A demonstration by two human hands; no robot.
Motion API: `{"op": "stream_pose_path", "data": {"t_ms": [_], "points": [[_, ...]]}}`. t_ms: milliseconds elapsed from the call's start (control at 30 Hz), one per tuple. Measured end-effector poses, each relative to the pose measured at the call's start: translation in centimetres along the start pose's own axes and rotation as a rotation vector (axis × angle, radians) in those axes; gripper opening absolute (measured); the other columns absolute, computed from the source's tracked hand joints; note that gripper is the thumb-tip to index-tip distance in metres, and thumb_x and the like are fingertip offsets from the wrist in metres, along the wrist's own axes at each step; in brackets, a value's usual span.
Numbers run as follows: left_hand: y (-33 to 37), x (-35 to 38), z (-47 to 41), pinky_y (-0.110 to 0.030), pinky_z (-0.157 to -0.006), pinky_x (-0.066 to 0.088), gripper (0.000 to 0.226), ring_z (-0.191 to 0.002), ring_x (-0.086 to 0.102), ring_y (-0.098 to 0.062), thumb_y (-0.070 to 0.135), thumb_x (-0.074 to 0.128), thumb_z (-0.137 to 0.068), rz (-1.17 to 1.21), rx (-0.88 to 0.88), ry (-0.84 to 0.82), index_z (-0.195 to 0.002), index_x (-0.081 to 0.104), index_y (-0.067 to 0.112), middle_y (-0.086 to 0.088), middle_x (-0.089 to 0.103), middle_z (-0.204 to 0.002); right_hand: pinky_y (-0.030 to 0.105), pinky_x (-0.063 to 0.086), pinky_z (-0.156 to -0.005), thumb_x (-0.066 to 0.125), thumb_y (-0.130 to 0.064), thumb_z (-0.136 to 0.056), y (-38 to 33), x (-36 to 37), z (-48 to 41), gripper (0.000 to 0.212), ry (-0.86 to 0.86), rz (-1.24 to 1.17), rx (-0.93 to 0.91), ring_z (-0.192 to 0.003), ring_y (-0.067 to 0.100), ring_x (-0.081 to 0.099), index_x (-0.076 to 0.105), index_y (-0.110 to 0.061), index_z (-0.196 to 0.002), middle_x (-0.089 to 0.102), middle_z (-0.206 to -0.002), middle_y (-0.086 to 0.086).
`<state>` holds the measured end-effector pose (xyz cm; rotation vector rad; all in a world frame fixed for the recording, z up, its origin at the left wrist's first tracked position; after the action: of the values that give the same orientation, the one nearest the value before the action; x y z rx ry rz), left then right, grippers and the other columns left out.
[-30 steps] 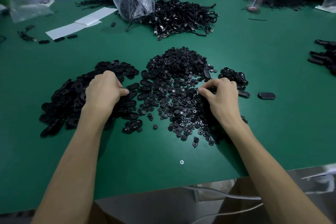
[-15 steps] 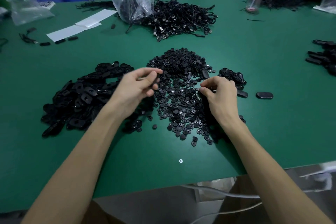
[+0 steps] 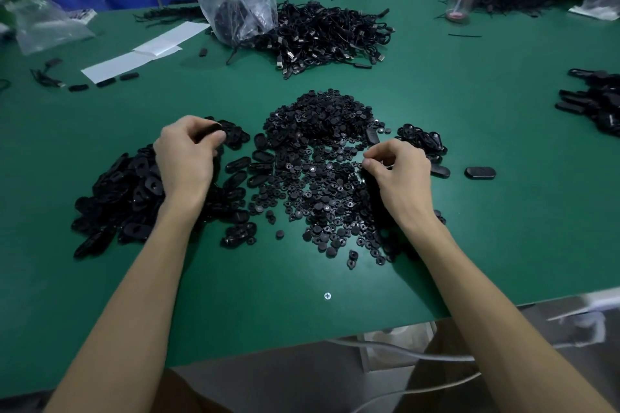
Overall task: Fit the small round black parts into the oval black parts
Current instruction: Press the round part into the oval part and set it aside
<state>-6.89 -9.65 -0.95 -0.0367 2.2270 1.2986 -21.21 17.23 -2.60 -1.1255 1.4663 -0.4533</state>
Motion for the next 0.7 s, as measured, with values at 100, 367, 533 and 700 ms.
{"op": "stream_pose_path", "data": {"t_ms": [100, 367, 533, 700], "points": [[-0.4, 0.5, -0.2, -0.013, -0.060, 0.051, 0.011, -0.058, 0.068, -0.002, 0.021, 0.073, -0.097, 0.028, 0.037, -0.010, -0.105, 0.078, 0.015, 0.005, 0.074, -0.077, 0.045, 0.052, -0.090, 0.076, -0.013, -0.090, 0.0, -0.2, 0.0, 0.015, 0.053, -0.014, -0.041, -0.087, 0.018, 0.064, 0.070, -0.025, -0.085, 0.069, -0.085, -0.007], [2.4, 4.9, 3.2, -0.021, -0.048, 0.032, 0.026, -0.051, 0.037, -0.005, 0.021, 0.041, -0.113, 0.286, 0.035, -0.471, -0.129, 0.062, 0.017, 0.013, 0.044, -0.066, 0.004, 0.042, -0.075, 0.073, -0.008, -0.092, 0.3, -0.2, -0.1, 0.010, 0.067, -0.076, -0.050, -0.085, 0.005, 0.063, 0.072, -0.017, -0.096, 0.070, -0.096, -0.001], [4.3, 5.0, 4.7, -0.054, -0.068, 0.048, 0.041, -0.072, 0.057, -0.037, 0.024, 0.050, -0.110, 0.271, 0.046, -0.630, -0.151, 0.051, 0.018, -0.017, 0.067, -0.087, 0.004, 0.042, -0.077, 0.069, -0.003, -0.091, -0.1, -0.3, 0.4, 0.015, 0.047, -0.075, -0.112, -0.086, 0.001, 0.060, 0.070, -0.016, -0.098, 0.069, -0.097, -0.002], [5.0, 6.3, 6.5, -0.016, -0.052, 0.033, 0.041, -0.053, 0.034, -0.003, 0.009, 0.046, -0.110, 0.337, 0.043, -0.766, -0.151, 0.050, 0.013, 0.014, 0.039, -0.066, 0.024, 0.052, -0.085, 0.066, 0.005, -0.087, -0.7, -0.1, 0.6, 0.029, 0.010, -0.096, -0.187, -0.094, 0.009, 0.065, 0.069, -0.019, -0.103, 0.069, -0.105, -0.002]]}}
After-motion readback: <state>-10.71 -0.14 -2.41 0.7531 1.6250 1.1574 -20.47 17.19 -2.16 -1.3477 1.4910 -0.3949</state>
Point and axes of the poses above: each hand's wrist, its own z-axis away from the middle knuckle, its own x-axis out of the palm, y = z × x, the point moved 2 cm from there along -z, towards the middle knuckle
